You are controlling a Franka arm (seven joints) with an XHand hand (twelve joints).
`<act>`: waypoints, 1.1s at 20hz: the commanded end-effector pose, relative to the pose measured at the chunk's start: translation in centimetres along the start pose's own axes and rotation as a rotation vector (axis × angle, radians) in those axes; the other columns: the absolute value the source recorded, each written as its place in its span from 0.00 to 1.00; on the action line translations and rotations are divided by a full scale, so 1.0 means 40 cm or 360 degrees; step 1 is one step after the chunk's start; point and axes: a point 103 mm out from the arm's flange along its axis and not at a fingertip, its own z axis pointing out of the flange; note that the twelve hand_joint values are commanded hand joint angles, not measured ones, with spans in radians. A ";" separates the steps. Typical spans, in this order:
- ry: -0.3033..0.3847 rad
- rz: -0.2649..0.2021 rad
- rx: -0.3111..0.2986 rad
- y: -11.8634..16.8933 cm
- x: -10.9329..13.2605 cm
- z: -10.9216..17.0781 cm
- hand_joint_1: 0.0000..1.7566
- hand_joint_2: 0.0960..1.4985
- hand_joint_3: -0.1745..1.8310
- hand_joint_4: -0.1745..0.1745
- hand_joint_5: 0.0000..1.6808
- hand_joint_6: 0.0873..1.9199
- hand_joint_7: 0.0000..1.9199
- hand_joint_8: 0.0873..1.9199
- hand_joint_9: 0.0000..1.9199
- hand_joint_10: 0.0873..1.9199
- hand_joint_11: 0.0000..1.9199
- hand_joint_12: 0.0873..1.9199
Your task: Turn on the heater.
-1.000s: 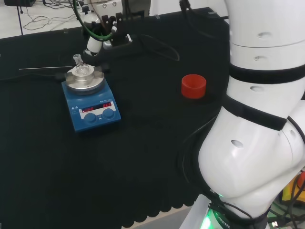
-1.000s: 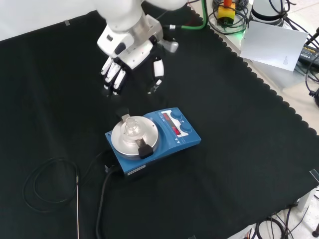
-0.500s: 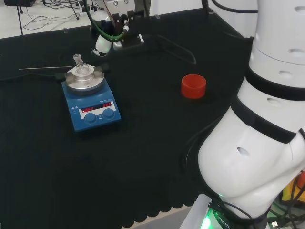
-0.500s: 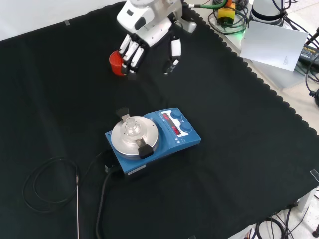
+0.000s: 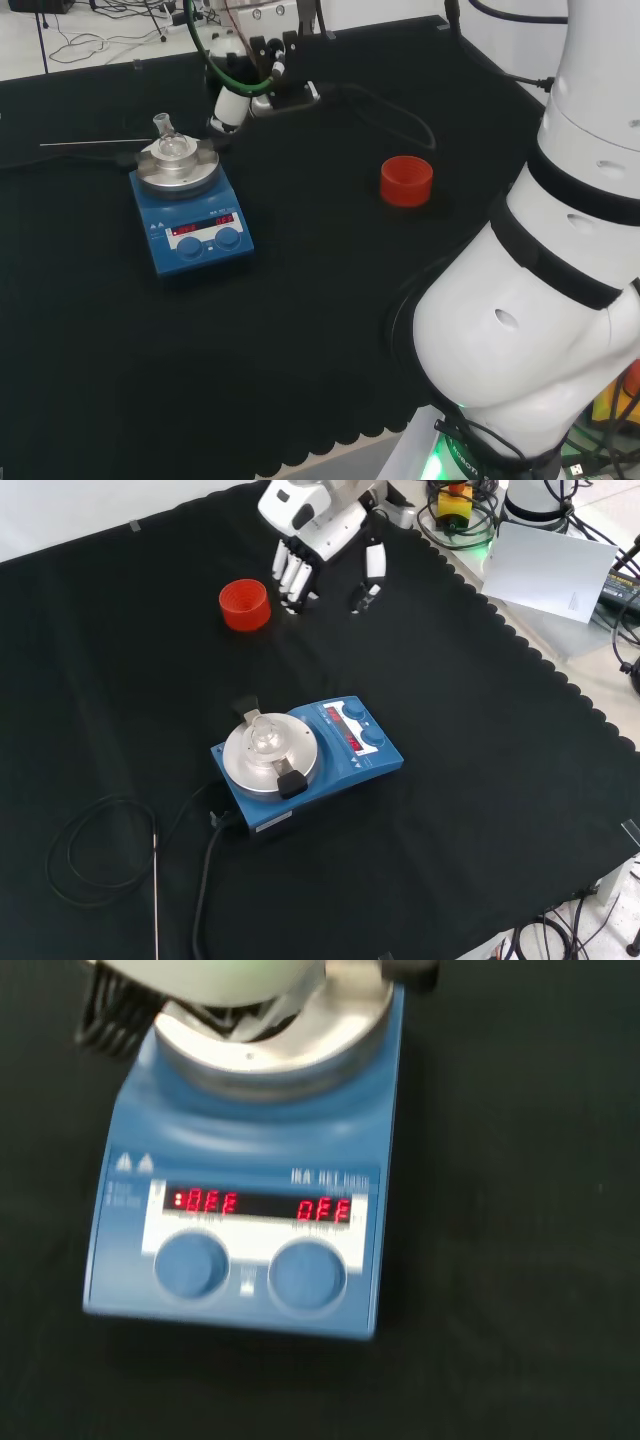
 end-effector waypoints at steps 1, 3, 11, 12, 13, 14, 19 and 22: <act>0.0000 0.0028 0.0205 -0.061 0.035 0.056 0.56 0.40 0.44 0.32 0.25 0.00 0.54 0.54 0.67 0.37 0.56 0.49; -0.0034 0.0033 0.0252 -0.062 0.046 0.067 0.57 0.41 0.44 0.30 0.25 0.00 0.57 0.57 0.70 0.39 0.60 0.46; -0.0070 0.0016 0.0387 -0.051 0.086 0.102 0.59 0.42 0.44 0.31 0.23 0.00 0.65 0.65 0.75 0.52 0.66 0.43; -0.0092 0.0016 0.0415 -0.048 0.091 0.106 0.60 0.42 0.44 0.31 0.23 0.00 0.66 0.66 0.76 0.55 0.67 0.42; -0.0116 0.0021 0.0451 -0.044 0.096 0.111 0.61 0.43 0.44 0.32 0.23 0.00 0.68 0.68 0.77 0.57 0.69 0.41; -0.0130 0.0025 0.0481 -0.042 0.099 0.115 0.63 0.43 0.44 0.32 0.23 0.00 0.69 0.69 0.77 0.59 0.70 0.40; -0.0192 -0.0003 0.0550 -0.033 0.132 0.131 0.71 0.43 0.47 0.33 0.24 0.00 0.71 0.74 0.77 0.63 0.65 0.40; -0.0209 -0.0042 0.0592 -0.028 0.159 0.143 0.75 0.42 0.50 0.35 0.24 0.00 0.71 0.76 0.77 0.65 0.60 0.44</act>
